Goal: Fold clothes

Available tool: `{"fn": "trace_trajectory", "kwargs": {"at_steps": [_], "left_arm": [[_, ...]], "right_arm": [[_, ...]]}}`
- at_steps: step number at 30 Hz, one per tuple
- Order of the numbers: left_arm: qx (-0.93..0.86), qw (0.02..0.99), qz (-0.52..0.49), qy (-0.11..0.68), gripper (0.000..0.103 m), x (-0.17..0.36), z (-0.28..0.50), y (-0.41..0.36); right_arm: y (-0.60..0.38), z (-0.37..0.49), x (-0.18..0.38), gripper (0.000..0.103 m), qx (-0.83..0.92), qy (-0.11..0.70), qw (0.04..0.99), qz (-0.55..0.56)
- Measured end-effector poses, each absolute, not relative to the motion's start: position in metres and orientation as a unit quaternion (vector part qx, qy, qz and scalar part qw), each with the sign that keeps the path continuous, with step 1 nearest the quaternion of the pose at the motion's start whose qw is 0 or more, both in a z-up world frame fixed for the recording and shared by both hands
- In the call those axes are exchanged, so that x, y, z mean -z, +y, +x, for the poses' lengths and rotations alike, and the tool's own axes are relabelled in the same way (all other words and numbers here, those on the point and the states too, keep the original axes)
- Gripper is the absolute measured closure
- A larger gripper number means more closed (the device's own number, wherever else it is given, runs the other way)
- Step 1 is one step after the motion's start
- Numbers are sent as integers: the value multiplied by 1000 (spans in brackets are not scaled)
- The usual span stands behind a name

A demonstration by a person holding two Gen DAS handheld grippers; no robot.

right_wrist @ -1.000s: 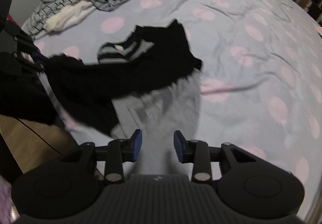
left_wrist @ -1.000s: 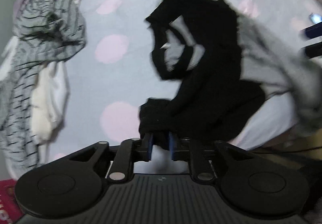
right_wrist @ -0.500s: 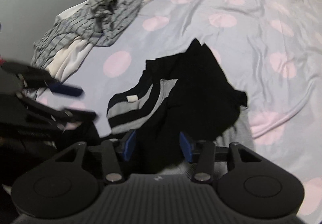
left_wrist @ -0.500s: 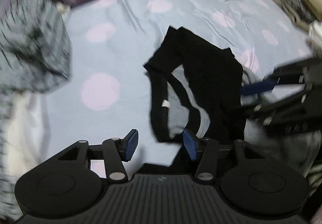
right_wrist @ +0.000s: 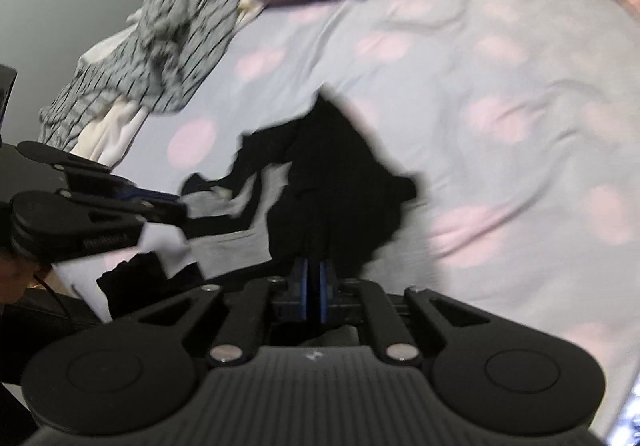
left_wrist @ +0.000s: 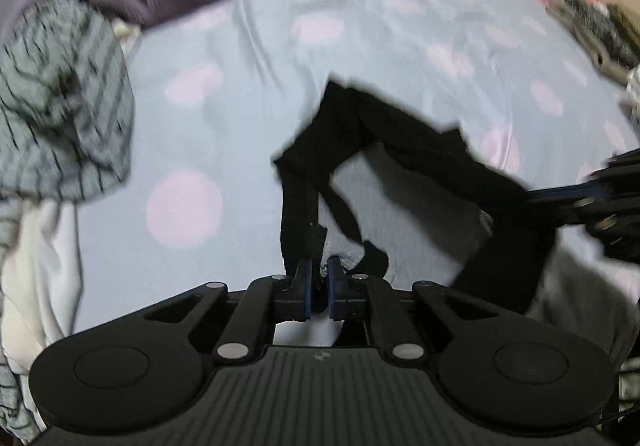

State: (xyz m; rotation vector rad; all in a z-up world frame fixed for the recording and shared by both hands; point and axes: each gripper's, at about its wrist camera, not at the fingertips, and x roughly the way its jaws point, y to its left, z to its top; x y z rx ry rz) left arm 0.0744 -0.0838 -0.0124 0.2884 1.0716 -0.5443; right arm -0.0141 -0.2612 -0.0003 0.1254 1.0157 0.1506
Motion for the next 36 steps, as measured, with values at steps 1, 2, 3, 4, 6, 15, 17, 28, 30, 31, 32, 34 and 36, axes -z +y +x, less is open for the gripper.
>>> {"fn": "trace_trajectory", "kwargs": {"at_steps": [1,2,3,4,6,15,17,28,30,31,32,34,36], "left_arm": [[255,821,134,493,98,5,75,-87],[255,826,132,484,98,-2,75,-90],[257,831,129,476,98,-7,75,-94],[258,836,126,468,98,-13,75,-98],[264,843,128,451,98,-22,74,-110],[319,850,100,408,79,-40,73,-147],[320,844,101,417,70,-36,75,-147],[302,780,188,514,55,35,71,-133],[290,769,207,531,55,51,70,-131],[285,762,217,539,55,58,69,-129],[279,756,207,555,55,63,71,-126],[275,750,183,574,55,68,74,-119],[268,746,174,584,56,73,73,-116]], "right_arm": [[-275,-17,-12,97,-59,477,875,55],[-290,-20,-25,97,-45,467,882,49],[-305,-23,-36,97,-29,456,888,41],[-321,-25,-46,97,-11,447,894,30],[-351,-28,-59,97,34,441,897,9],[-479,-16,-58,97,279,404,868,-69],[-507,-15,-45,98,324,407,852,-60],[-610,-28,15,97,408,462,787,-27],[-610,-28,22,95,383,482,788,-17],[-609,-27,24,95,371,491,788,-13],[-608,-27,25,94,360,496,790,-12],[-602,-26,24,84,338,489,804,-24],[-591,-27,17,71,300,468,831,-27]]}}
